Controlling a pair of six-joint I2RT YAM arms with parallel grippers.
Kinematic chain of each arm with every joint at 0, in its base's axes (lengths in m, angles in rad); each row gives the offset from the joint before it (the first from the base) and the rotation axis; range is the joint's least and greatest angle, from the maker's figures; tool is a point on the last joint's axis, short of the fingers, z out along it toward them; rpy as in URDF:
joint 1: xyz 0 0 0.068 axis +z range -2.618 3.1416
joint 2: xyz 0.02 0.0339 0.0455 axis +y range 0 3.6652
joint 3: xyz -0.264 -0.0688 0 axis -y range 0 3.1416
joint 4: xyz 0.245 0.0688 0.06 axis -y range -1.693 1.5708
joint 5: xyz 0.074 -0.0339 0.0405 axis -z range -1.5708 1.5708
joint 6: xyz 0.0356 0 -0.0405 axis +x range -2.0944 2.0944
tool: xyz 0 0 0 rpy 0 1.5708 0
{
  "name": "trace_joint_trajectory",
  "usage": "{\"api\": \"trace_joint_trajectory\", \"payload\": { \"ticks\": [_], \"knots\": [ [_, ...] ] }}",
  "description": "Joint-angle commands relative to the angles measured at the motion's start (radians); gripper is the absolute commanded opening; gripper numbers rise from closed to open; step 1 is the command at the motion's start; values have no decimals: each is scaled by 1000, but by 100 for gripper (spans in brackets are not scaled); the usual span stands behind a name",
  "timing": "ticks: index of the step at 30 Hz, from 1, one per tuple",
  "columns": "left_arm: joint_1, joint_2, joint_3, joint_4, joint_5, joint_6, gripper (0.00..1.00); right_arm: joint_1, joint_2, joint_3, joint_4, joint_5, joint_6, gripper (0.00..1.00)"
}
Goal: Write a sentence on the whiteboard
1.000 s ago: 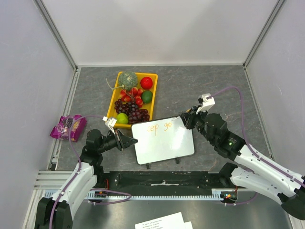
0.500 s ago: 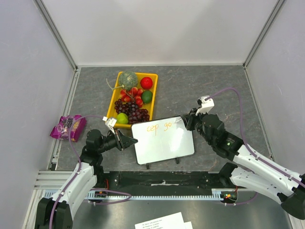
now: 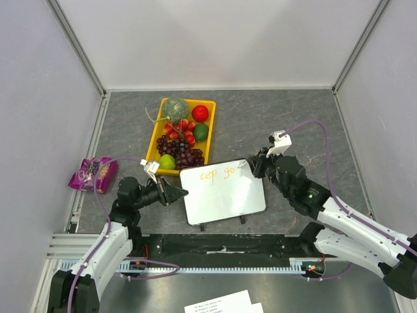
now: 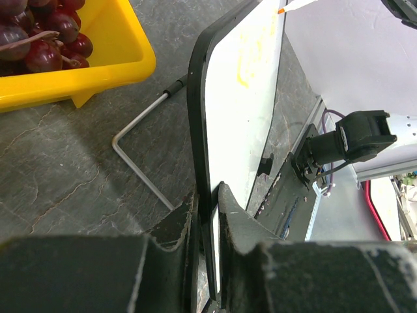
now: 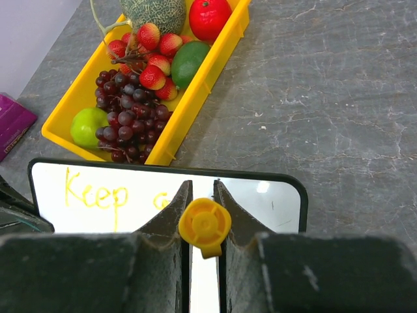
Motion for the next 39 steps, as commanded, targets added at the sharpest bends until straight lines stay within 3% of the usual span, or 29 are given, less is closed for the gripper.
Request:
{"api": "trace_joint_trajectory", "payload": {
  "ticks": [1,13,39],
  "knots": [
    [0,-6,3,21,-21,38,2,-4,13,-8,24,-28,-7,0],
    [0,-4,3,21,-21,40,2,-3,-3,-51,-1,-53,5,0],
    [1,-3,3,21,-21,38,2,-4,-15,-12,1,64,-1,0]
  ]
}}
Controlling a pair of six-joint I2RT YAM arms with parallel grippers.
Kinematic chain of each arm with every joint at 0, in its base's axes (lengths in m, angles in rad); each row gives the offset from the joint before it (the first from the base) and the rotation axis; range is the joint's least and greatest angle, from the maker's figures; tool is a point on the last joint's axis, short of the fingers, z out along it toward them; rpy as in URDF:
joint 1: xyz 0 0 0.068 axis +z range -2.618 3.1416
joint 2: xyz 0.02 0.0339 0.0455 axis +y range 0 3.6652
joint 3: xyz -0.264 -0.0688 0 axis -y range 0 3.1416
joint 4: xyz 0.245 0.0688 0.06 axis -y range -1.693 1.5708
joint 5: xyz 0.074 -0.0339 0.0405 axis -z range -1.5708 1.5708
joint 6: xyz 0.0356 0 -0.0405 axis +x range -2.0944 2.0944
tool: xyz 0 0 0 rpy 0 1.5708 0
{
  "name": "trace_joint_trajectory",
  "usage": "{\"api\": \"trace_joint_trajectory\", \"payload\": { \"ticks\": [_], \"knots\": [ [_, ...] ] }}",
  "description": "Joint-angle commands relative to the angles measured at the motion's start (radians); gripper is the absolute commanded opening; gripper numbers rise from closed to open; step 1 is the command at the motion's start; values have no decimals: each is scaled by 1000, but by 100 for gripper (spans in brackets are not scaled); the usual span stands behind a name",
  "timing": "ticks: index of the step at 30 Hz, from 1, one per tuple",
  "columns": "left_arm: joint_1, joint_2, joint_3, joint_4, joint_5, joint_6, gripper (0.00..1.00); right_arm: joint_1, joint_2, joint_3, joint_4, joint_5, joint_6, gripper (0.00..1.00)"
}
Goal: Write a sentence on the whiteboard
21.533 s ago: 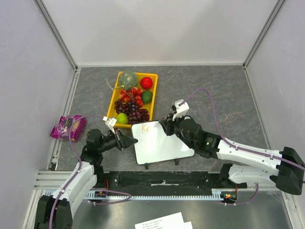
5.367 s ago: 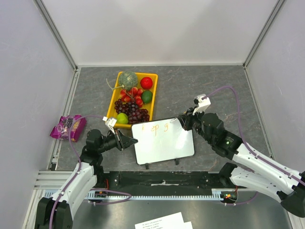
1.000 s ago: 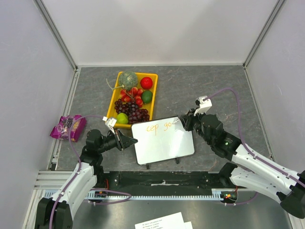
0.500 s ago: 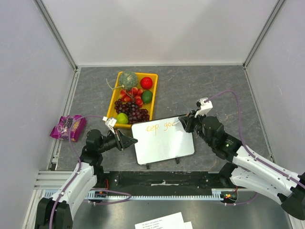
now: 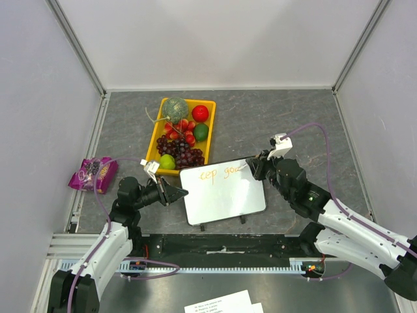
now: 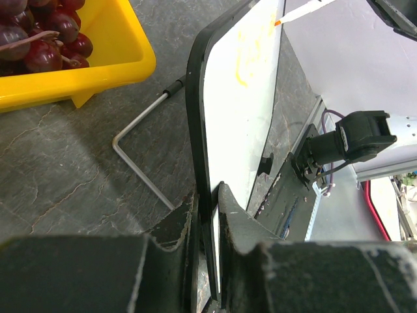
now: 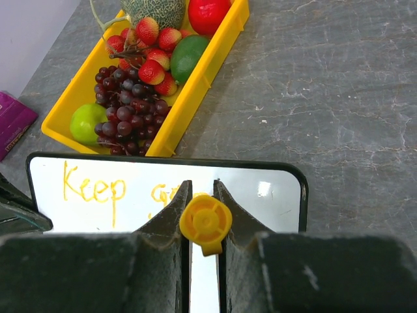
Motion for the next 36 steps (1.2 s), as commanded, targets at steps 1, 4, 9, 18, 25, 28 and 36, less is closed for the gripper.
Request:
{"api": "trace_joint_trajectory", "payload": {
  "ticks": [1,4,9,18,25,28,36],
  "knots": [
    [1,-3,3,21,-21,40,2,-5,10,34,-19,77,-15,0],
    [1,-1,3,21,-21,40,2,-5,6,40,-13,86,-12,0],
    [0,-1,3,21,-19,40,2,-5,1,43,-2,98,-8,0],
    [1,-1,3,19,-19,40,2,-5,0,24,4,71,-8,0],
    [0,-3,3,21,-19,40,2,-5,-5,1,-26,31,-14,0],
    [0,-4,3,21,-19,38,2,-5,-14,-10,-39,28,-18,0],
    [1,-4,3,22,-19,40,2,-5,-39,-24,-65,20,-21,0]
  ]
}}
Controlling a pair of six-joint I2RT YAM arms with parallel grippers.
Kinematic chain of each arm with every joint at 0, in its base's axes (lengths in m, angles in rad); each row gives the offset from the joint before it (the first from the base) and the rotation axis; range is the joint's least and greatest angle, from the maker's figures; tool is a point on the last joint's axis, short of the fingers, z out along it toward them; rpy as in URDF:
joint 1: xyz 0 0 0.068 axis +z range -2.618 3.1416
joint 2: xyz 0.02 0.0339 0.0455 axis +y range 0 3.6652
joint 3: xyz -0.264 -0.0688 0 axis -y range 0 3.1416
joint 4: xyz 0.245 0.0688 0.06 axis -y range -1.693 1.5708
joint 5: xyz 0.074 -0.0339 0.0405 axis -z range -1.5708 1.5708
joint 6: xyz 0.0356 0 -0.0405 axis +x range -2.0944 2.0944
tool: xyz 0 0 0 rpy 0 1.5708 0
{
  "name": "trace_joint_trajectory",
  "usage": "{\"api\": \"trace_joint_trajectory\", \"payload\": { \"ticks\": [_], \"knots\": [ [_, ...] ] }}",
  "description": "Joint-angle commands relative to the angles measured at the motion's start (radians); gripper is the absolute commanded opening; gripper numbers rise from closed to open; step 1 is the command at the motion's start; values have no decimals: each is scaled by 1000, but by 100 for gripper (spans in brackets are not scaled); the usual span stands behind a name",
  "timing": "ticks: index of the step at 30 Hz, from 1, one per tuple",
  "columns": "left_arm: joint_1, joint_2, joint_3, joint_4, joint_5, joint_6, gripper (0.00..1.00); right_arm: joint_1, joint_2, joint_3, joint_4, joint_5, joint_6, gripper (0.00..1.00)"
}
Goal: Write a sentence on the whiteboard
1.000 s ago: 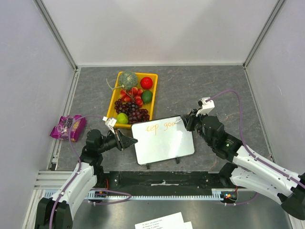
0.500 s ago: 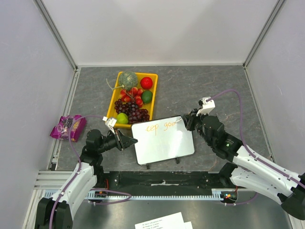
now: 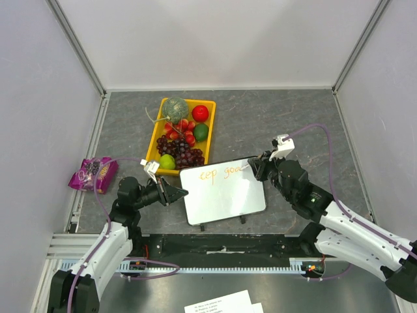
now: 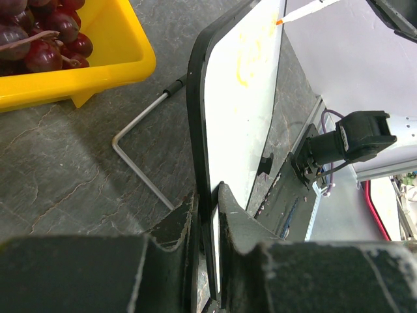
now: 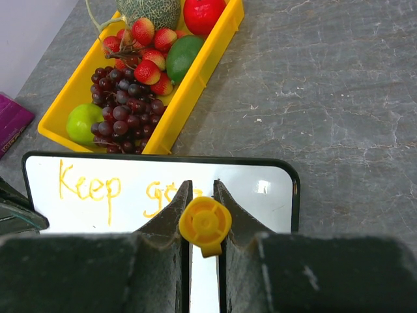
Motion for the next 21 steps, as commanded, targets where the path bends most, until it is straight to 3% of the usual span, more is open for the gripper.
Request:
{"api": "trace_joint_trajectory", "payload": {
  "ticks": [1,21],
  "knots": [
    [1,-4,3,21,-21,40,2,-4,-14,-23,-48,6,-18,0],
    [1,-4,3,19,-21,38,2,-3,12,121,-36,49,-64,0]
  ]
}}
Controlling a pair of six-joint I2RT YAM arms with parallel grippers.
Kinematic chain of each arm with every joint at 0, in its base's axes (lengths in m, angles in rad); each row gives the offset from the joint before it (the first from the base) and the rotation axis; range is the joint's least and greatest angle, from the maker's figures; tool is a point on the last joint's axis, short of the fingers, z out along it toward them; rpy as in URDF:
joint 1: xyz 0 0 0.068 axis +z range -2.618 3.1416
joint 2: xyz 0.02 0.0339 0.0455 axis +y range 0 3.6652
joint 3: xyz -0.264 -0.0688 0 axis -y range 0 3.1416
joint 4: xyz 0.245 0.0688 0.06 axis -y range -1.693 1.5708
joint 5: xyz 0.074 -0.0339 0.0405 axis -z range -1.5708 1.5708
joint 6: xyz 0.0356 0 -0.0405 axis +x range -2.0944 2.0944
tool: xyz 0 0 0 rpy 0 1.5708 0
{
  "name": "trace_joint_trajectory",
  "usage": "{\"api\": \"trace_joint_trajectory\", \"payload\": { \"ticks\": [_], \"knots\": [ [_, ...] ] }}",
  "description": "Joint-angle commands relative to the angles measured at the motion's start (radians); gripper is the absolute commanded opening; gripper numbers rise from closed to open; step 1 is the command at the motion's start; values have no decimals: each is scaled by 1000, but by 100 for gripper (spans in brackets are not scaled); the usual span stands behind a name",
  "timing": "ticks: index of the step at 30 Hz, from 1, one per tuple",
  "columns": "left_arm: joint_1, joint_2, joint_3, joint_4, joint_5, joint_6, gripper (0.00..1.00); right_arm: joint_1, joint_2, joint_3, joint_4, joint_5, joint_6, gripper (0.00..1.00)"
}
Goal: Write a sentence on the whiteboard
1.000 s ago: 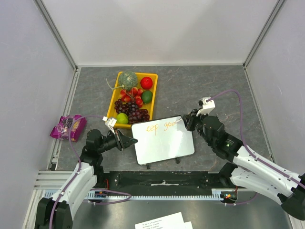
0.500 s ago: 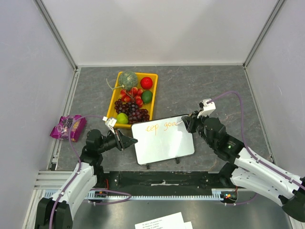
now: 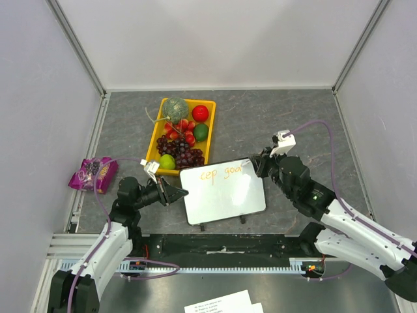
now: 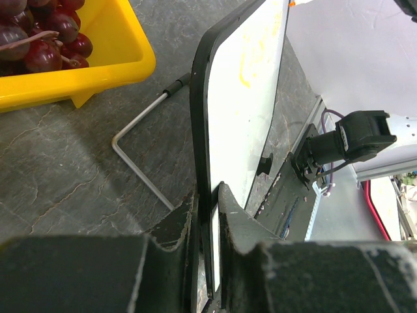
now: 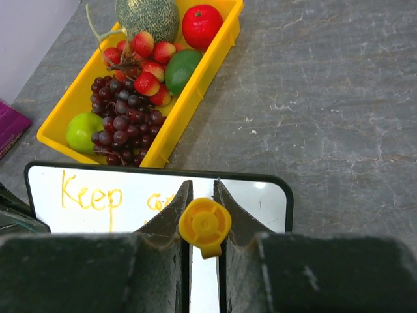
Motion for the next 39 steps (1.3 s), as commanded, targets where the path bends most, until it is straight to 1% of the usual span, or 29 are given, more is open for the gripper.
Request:
{"api": "trace_joint_trajectory", "payload": {
  "ticks": [1,13,19,25,39],
  "knots": [
    [0,-3,3,21,-22,38,2,-4,12,73,11,46,-38,0],
    [1,-4,3,21,-22,37,2,-4,75,87,45,72,-58,0],
    [1,-4,1,21,-20,38,2,-4,64,69,55,71,-52,0],
    [1,-3,1,21,-20,38,2,-4,69,52,35,45,-44,0],
    [0,-4,1,21,-20,38,2,-4,17,-31,-43,-9,-16,0]
  ]
}}
